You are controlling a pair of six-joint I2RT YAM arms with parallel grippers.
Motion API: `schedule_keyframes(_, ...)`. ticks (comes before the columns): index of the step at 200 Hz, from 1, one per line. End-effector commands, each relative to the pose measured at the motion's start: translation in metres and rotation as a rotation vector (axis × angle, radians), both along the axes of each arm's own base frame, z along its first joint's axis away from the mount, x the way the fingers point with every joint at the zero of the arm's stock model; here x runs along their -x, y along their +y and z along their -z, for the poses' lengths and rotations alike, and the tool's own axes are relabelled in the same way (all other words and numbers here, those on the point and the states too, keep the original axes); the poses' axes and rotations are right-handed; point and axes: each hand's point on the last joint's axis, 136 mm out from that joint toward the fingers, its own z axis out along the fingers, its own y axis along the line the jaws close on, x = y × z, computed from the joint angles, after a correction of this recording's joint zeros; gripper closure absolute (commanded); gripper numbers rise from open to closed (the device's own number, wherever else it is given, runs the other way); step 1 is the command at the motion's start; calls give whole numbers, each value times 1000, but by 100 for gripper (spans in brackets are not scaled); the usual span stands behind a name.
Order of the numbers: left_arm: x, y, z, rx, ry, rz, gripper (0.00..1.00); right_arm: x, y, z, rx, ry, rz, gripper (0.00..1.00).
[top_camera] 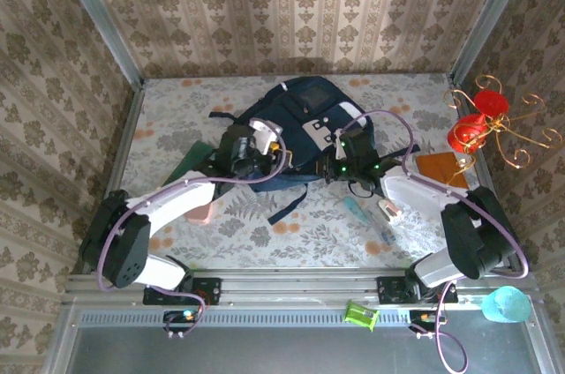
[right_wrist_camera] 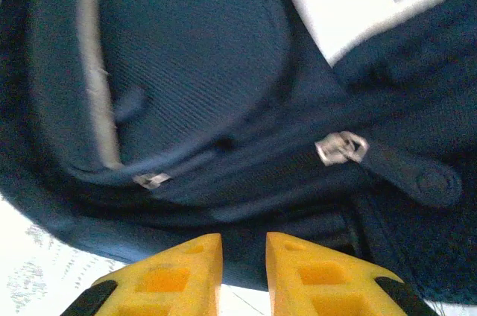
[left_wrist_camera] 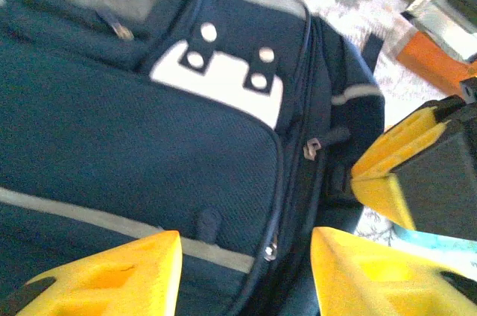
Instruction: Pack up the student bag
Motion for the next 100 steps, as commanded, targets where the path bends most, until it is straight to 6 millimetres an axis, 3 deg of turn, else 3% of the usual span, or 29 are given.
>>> schedule_keyframes(1, 20, 28, 69, -130, 240, -151, 54, 13, -4, 25, -23, 71, 33, 76)
schedule_keyframes(18, 27, 40, 103, -172, 314, -185, 56, 25, -3, 45, -30, 125, 11, 76)
schedule_keyframes(33, 30, 48, 123, -209, 359, -202, 56, 31, -2, 46, -22, 132, -26, 76)
schedule_keyframes(66, 30, 65, 143, -261, 384, -234, 56, 24, -13, 3, 23, 17, -54, 69)
schedule_keyframes(70, 30, 67, 144, -263, 385, -236, 56, 21, -16, -11, 13, -25, -46, 68)
schedule_keyframes(79, 28, 70, 146, -269, 388, -240, 56, 15, -24, -24, 17, -60, -10, 66)
schedule_keyframes(100, 26, 73, 147, -272, 381, -239, 56, 0, -58, -31, 42, -58, 166, 56)
